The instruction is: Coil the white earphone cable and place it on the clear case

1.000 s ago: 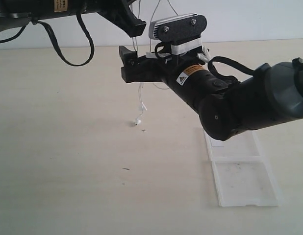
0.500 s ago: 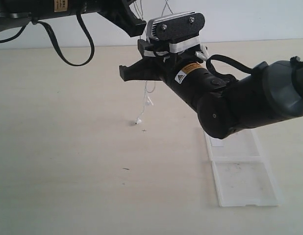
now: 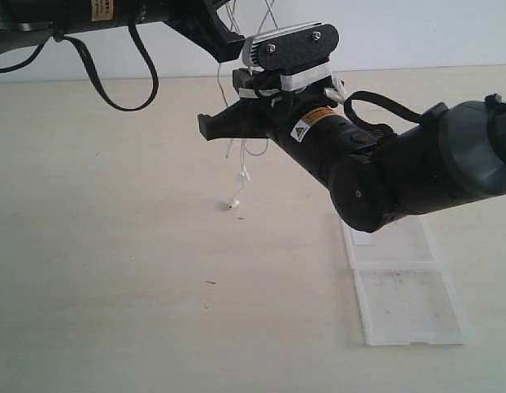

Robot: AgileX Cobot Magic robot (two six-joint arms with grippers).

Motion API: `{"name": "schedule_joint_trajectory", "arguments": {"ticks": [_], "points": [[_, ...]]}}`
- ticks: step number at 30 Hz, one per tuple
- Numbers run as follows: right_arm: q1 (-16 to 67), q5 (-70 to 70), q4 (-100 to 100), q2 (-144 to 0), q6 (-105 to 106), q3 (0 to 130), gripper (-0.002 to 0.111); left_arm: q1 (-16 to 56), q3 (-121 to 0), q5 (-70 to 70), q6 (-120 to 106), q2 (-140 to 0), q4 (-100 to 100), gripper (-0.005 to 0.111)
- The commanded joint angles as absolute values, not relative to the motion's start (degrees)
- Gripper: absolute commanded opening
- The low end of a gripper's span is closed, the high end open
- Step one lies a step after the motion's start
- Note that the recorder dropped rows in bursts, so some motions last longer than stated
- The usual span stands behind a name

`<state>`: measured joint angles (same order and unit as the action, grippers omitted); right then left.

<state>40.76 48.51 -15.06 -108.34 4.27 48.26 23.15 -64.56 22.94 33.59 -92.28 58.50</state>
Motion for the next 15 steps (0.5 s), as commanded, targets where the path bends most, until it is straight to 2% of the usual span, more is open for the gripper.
{"name": "schedule_joint_trajectory", "arguments": {"ticks": [1, 4, 7, 11, 15], "points": [[41.01, 47.11, -15.1, -108.0, 4.43, 48.56, 0.026, 23.43, -64.84, 23.73, 34.18, -91.59, 57.75, 0.0], [41.01, 46.54, -15.1, -108.0, 4.9, 48.56, 0.049, 23.43, -64.84, 23.73, 34.18, -91.59, 57.75, 0.0], [41.01, 45.71, -15.1, -107.78, 4.9, 48.44, 0.064, 23.43, -64.84, 23.73, 34.18, -91.59, 57.75, 0.0], [41.01, 43.49, -16.62, -106.51, 4.9, 48.44, 0.075, 23.43, -64.84, 23.73, 34.18, -91.59, 57.75, 0.0], [41.01, 39.01, -16.62, -103.37, 5.05, 48.44, 0.082, 23.43, -64.84, 23.73, 34.18, -91.59, 57.75, 0.0]]}}
